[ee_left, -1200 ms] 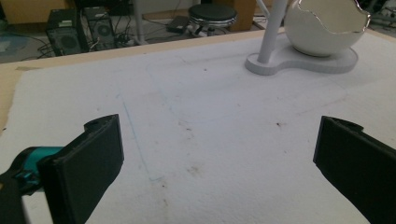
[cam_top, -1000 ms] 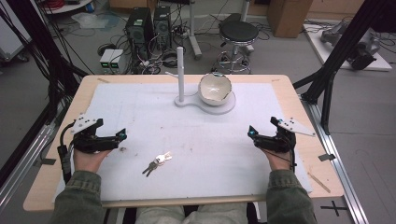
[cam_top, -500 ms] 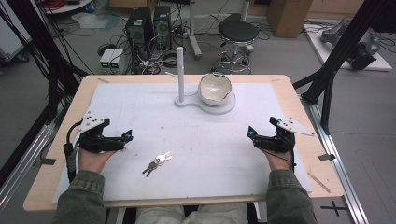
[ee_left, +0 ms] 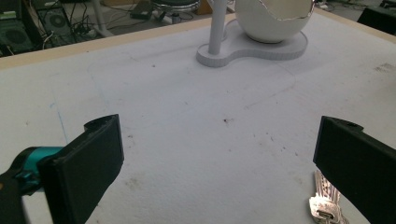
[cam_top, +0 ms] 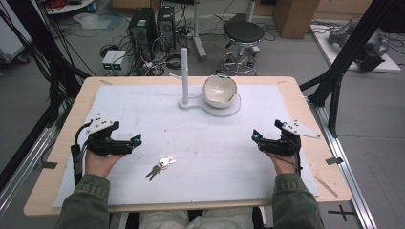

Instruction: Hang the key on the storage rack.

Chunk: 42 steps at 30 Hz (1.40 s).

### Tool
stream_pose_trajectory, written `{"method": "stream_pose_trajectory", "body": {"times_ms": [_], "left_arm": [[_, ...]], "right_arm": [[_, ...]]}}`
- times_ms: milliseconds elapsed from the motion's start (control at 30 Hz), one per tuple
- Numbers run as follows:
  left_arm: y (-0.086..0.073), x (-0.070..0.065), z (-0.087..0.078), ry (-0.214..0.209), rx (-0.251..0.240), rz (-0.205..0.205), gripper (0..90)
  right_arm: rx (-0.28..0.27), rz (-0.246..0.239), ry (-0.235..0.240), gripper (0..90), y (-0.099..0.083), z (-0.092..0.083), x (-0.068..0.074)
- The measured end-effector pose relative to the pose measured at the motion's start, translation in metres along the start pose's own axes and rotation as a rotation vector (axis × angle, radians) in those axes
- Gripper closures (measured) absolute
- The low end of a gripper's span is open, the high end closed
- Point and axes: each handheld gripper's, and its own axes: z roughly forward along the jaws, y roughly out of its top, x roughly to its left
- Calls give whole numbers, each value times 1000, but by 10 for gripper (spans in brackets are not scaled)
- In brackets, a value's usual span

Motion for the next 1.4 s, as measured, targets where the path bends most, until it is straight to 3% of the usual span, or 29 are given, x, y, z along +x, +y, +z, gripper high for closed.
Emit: {"method": "stream_pose_trajectory", "body": {"times_ms": [700,1400], "left_arm": [[1,-12,14,-50,108,37,21],[0,-33,32,-103,202,82,22]], "right_arm": [[18,-13,7,5,-1,2,2],[44,-24,12,5,-2,3,4]]}}
